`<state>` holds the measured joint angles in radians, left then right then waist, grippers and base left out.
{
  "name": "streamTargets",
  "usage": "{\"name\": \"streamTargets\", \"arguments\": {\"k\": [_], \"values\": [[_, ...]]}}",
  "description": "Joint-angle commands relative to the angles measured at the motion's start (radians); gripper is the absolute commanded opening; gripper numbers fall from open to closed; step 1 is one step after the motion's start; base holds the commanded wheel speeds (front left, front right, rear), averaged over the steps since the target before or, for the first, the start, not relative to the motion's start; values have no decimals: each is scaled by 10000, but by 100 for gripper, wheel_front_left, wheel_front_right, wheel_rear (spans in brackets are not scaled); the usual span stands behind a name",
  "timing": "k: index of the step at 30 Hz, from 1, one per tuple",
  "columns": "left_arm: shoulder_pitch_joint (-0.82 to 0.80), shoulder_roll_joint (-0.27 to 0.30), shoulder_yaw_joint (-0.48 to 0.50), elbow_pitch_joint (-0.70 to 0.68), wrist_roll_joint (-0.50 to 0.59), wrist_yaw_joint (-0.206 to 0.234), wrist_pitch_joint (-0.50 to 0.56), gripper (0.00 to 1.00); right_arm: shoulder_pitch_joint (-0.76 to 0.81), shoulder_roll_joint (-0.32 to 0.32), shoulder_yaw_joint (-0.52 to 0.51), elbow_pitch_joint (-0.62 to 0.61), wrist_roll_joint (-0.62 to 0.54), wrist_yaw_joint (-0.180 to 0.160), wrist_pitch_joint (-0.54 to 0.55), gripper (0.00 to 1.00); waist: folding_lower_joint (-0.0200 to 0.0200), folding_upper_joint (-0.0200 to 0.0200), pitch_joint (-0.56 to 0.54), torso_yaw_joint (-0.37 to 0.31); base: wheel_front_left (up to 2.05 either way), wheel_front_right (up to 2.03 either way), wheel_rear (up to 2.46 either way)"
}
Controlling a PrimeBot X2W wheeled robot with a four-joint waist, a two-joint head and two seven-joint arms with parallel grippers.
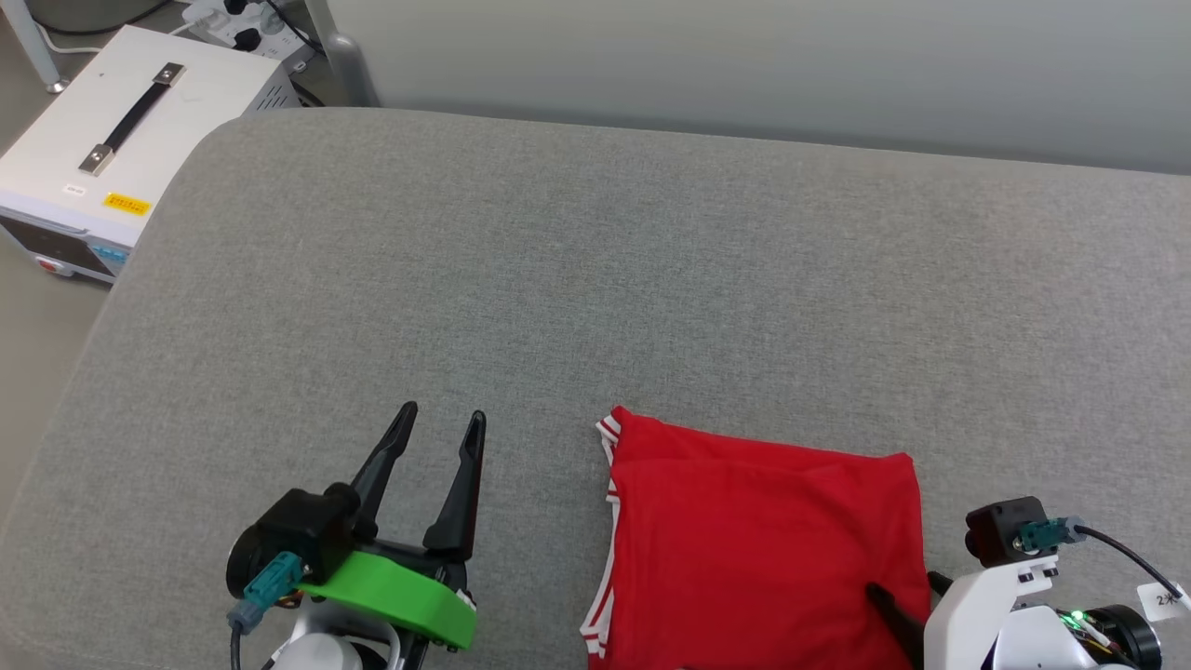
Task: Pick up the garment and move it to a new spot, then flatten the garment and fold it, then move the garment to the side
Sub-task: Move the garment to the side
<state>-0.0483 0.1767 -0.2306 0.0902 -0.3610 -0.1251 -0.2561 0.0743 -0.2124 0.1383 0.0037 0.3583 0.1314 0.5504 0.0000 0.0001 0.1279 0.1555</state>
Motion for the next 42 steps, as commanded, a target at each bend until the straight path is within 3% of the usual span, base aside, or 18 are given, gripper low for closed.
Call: {"name": "streamTargets", "arguments": {"k": [1,9,10,12,13,23,35,42], "values": [[-198,29,-28,24,-77,-55,-57,100,-222,124,-40,124,-61,-7,185,100,0,-1,117,122,0,0,0],[-291,31,39,118,-67,-55,-57,100,-385,334,402,671,-222,-7,1114,100,0,-1,301,259,0,0,0],[-304,26,40,139,-75,-55,-57,100,-376,311,516,754,-200,-7,1199,94,0,-1,308,259,0,0,0],[-325,17,27,165,-96,-55,-57,100,-391,246,679,872,-198,-7,1251,5,0,-1,308,258,0,0,0],[-331,13,15,175,-102,-55,-57,100,-409,194,758,907,-205,-7,1232,0,0,-1,299,254,0,0,0],[-128,-18,-143,320,-245,-55,-57,100,-864,-464,1205,669,-524,-7,374,0,0,-1,-82,-300,0,0,0],[-80,-58,-457,166,-169,-55,-57,100,-2212,-3217,2927,-400,-800,-7,304,0,0,-1,-324,-1952,0,0,0],[-353,18,-654,-256,-66,-55,-57,100,-3300,-4782,3570,-754,-533,-7,537,0,0,-1,311,-3169,0,0,0]]}}
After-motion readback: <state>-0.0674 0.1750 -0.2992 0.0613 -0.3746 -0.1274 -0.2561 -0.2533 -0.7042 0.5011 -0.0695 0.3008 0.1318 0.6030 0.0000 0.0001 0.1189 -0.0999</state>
